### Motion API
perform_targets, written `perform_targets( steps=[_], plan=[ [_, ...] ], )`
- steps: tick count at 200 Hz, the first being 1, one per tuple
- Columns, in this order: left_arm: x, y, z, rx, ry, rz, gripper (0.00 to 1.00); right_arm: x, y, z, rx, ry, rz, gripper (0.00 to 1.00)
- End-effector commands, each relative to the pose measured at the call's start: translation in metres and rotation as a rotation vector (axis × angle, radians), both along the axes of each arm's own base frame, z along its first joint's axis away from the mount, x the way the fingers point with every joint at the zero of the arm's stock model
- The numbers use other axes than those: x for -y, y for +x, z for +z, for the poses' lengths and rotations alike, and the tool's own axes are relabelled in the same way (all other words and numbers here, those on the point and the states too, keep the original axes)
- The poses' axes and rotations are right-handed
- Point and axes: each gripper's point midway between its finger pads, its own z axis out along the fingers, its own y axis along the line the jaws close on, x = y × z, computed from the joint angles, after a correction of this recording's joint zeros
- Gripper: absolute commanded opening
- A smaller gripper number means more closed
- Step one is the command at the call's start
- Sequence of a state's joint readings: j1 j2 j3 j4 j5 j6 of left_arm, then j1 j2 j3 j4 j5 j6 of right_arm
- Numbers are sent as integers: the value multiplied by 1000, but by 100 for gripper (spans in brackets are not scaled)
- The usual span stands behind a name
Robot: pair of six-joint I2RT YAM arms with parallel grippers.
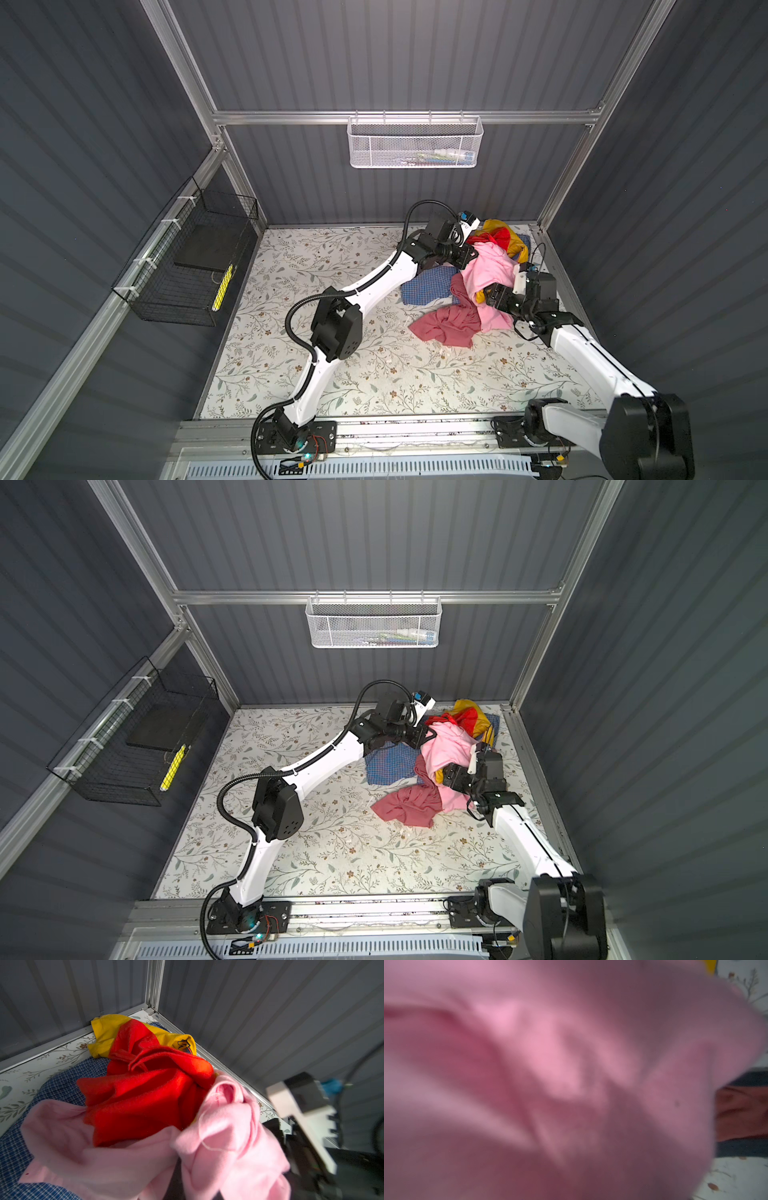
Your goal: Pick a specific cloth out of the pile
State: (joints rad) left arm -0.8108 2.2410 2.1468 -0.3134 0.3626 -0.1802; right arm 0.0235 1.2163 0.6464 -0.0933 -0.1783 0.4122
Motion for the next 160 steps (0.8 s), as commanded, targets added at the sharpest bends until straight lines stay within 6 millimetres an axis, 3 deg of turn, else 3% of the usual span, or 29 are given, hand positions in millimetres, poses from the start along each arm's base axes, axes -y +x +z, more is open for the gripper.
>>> perform_targets(
  steps=[1, 27, 46, 88, 104, 124, 140, 160],
  plan=[
    [-7, -13, 88, 118, -154, -16, 2, 5, 5, -20, -38, 40, -13, 78],
    [-15, -12, 100, 124, -161, -4, 2, 3, 13, -18, -31, 54, -4, 60],
    [-33, 1, 107, 126, -159, 37, 2, 10, 11, -22, -52, 30, -33, 48],
    [-64, 17, 118, 125, -158, 54, 5, 17, 7, -26, -77, 44, -57, 50],
    [-72, 16, 128, 168, -140, 61, 5, 18, 6, -22, -65, 46, -56, 61],
    [-84, 19, 145, 217, -137, 88, 6, 19, 6, -10, -38, 38, -47, 68],
    [-85, 16, 156, 228, -154, 71, 10, 18, 6, -2, -20, 32, -30, 92],
    [-76, 8, 154, 188, -194, 12, 13, 11, 8, 14, 35, 43, 14, 97]
  ],
)
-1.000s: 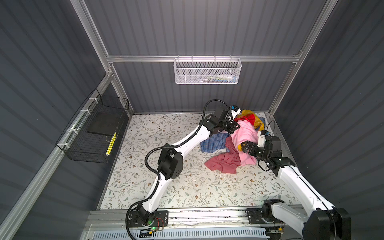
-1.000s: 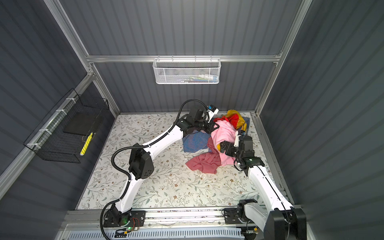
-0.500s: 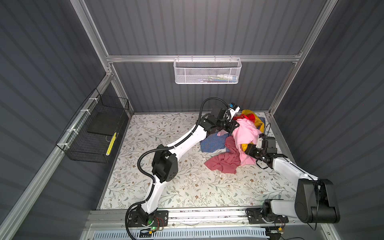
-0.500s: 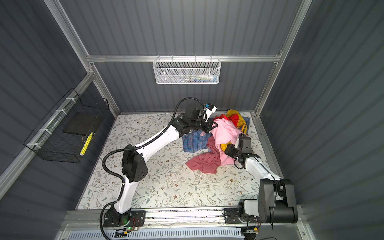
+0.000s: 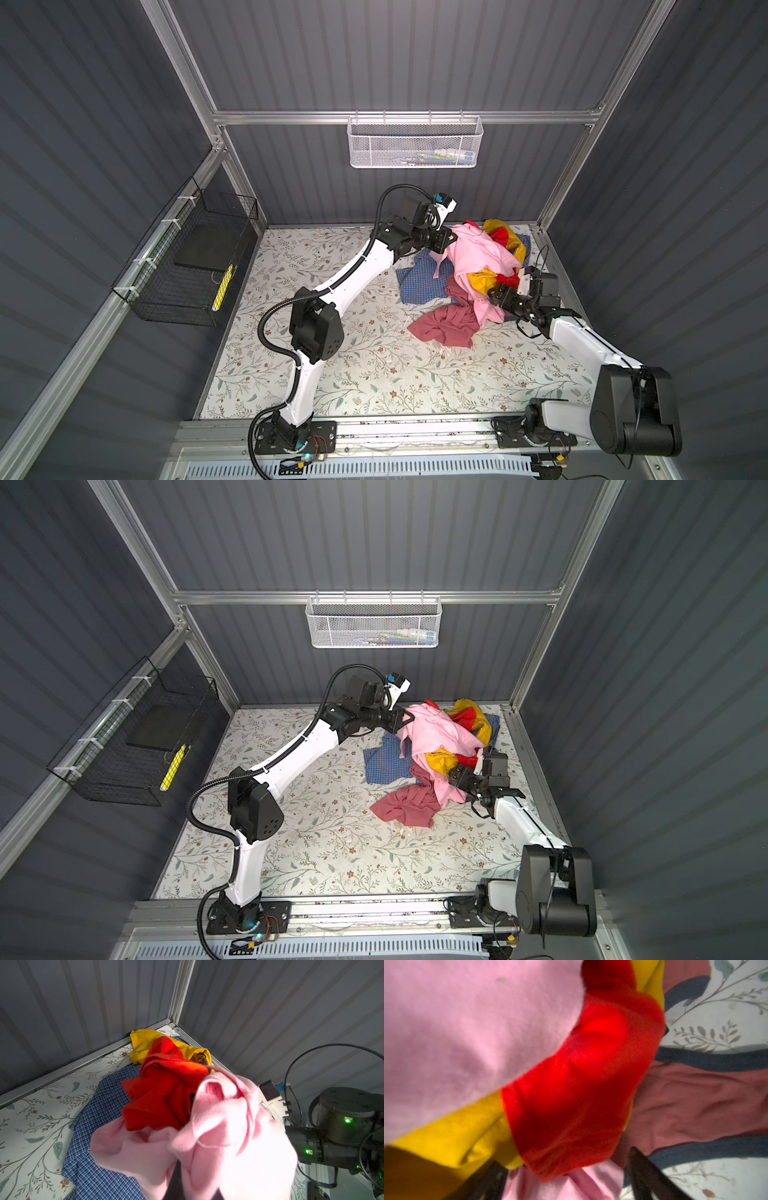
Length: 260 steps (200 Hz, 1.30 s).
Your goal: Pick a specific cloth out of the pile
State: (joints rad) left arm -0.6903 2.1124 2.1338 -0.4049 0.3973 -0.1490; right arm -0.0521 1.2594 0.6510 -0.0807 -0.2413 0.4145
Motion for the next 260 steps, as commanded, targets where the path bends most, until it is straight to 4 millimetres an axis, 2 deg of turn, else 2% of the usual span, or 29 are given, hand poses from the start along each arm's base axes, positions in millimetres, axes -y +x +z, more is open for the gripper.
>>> perform_targets(
  steps=[1, 20, 33, 41, 50, 54, 67, 87, 101, 116, 137, 177, 180, 187, 219, 238, 260],
  plan=[
    [-8, -21, 100, 159, -171, -69, 14, -5, 4, 23, 66, -2, 47, 97],
    [2, -23, 79, 87, -182, -107, 18, -12, 3, 38, 123, 1, 99, 97],
    [10, -23, 58, 40, -179, -120, 19, -12, -1, 44, 150, -19, 113, 97],
    [15, -22, 44, 12, -170, -122, 20, -20, -5, 47, 167, 1, 157, 96],
    [19, -18, 25, -30, -153, -116, 21, -23, -8, 45, 166, 6, 180, 94],
    [21, -15, 18, -48, -146, -110, 22, -25, -11, 55, 196, 6, 189, 93],
    [27, -7, -3, -95, -124, -99, 22, -29, -16, 57, 203, 17, 212, 90],
    [29, 1, -18, -99, -92, -75, 23, -31, -21, 58, 202, 21, 224, 83],
    [23, 3, -20, -74, -65, -51, 27, -33, -22, 56, 199, 32, 226, 80],
    [11, 1, -24, -41, -12, -22, 37, -35, -21, 54, 191, 47, 231, 79],
    [-8, -10, -32, -16, 71, -15, 45, -34, -18, 50, 177, 57, 216, 78],
    [-42, -42, -72, -47, 216, -29, 62, -42, -14, 48, 174, 32, 245, 81],
    [-44, -44, -73, -48, 219, -33, 63, -42, -12, 41, 148, 30, 243, 81],
    [-45, -50, -77, -56, 217, -50, 65, -42, -11, 36, 134, 25, 243, 81],
    [-45, -71, -78, -88, 197, -112, 66, -45, -6, 33, 116, 27, 243, 82],
    [-47, -76, -93, -110, 252, -104, 66, -46, -3, 35, 120, 18, 243, 83],
    [-51, -72, -115, -147, 303, -58, 66, -47, -1, 37, 124, 1, 241, 83]
  ],
)
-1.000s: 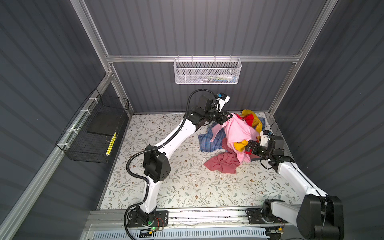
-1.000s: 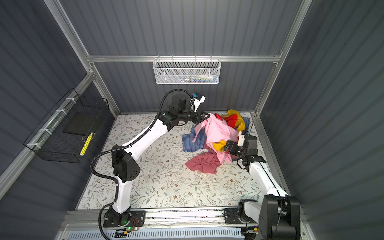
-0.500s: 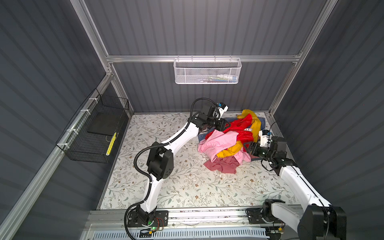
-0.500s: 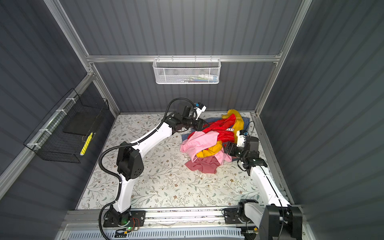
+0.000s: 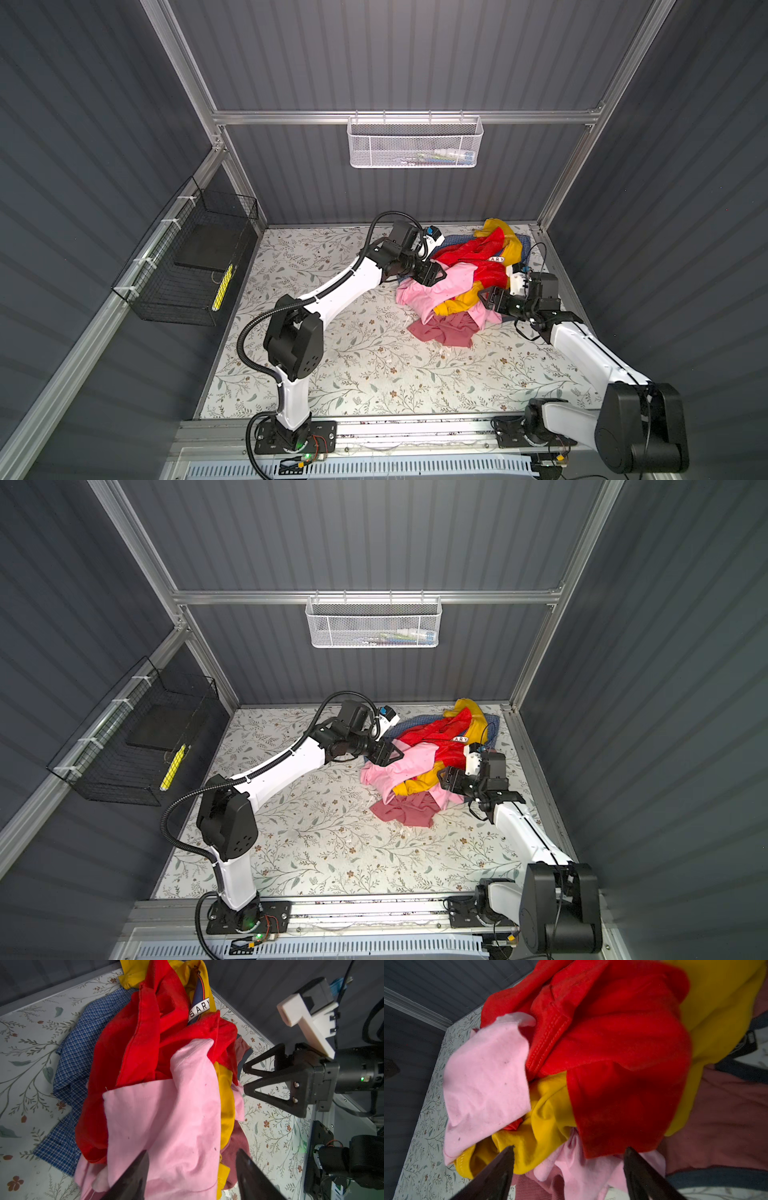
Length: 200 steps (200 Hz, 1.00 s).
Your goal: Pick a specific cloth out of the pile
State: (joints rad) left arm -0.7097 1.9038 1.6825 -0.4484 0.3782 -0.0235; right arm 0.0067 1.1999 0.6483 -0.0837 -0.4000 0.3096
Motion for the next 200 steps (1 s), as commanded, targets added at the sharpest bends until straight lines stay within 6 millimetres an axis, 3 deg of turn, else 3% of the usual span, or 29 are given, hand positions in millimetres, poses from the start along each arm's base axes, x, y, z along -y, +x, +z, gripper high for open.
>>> perform_targets(
  steps=[1, 66, 84, 95, 105, 127, 151, 200],
  plan=[
    [-7, -6, -24, -33, 75, 11, 66, -1, 9, 14, 40, -28, -3, 83],
    [-1, 11, -55, -38, 143, 62, 65, -11, 12, 14, 35, -42, 20, 84],
    [1, 17, -66, -35, 165, 75, 64, -5, 14, 14, 36, -72, -6, 84],
    [4, 18, -71, -40, 164, 71, 60, -5, 14, 13, 34, -74, -5, 84],
    [7, 19, -71, -45, 157, 64, 50, -7, 13, 13, 32, -74, 1, 84],
    [9, 21, -55, -15, 112, 77, 20, -8, 12, 9, 20, -74, 6, 85],
    [6, 21, -31, 45, 68, 89, 0, -9, 13, 4, 17, -62, 0, 89],
    [-6, 18, 13, 117, 35, 117, 0, -12, 22, 2, 10, -46, 4, 92]
  ],
)
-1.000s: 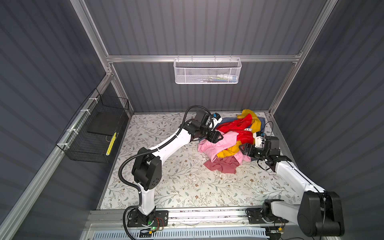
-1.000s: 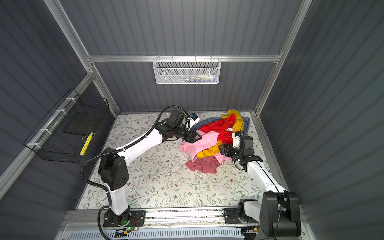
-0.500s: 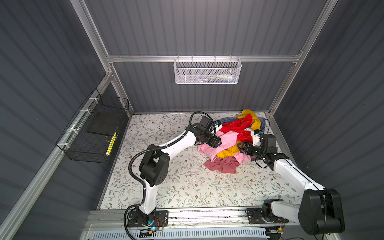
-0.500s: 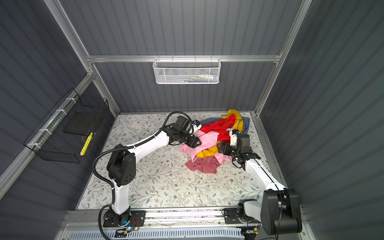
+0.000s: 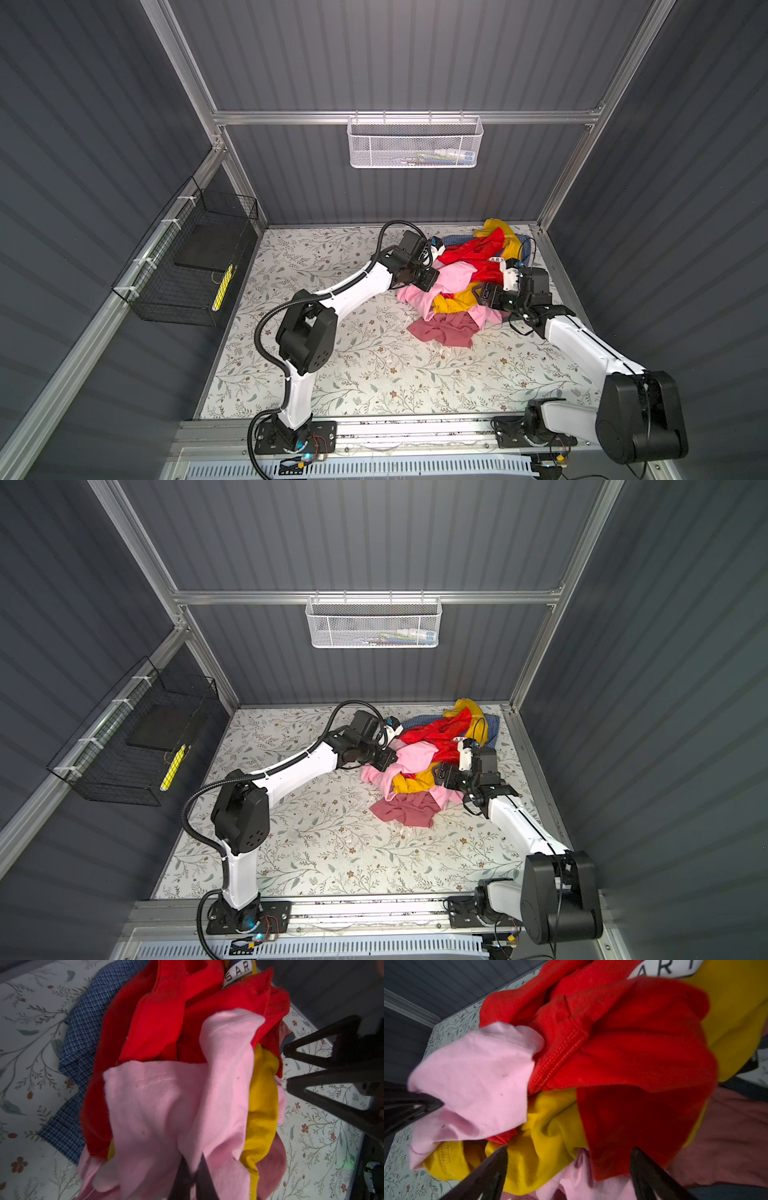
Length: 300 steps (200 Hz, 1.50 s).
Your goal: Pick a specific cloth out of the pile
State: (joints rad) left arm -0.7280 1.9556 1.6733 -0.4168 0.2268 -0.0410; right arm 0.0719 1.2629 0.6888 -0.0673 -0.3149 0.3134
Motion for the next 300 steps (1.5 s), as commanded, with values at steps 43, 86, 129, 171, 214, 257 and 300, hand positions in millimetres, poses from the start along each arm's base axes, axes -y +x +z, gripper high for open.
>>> perform_targets(
  steps=[43, 86, 129, 171, 214, 257, 300],
  plan=[
    [-11, -5, 92, 163, -117, 30, 0, -8, 21, -2, -23, 28, 17, 86],
    [-8, -7, 87, 127, -134, 24, 5, -30, 29, -8, -62, 74, 76, 68],
    [-11, -6, 85, 130, -165, 44, 17, -30, 36, -27, -129, 82, 48, 44],
    [-21, -3, 69, 116, -167, 76, 23, -26, 38, -24, -138, 80, 18, 21],
    [-41, 5, 40, 71, -162, 131, 0, -20, 34, -21, -146, 65, -4, 10],
    [-59, 5, 35, 90, -140, 170, 0, -12, 33, -11, -118, 42, -41, 5],
    [-61, 5, 21, 50, -111, 156, 27, -6, 28, -4, -102, 22, -44, 7]
  ],
)
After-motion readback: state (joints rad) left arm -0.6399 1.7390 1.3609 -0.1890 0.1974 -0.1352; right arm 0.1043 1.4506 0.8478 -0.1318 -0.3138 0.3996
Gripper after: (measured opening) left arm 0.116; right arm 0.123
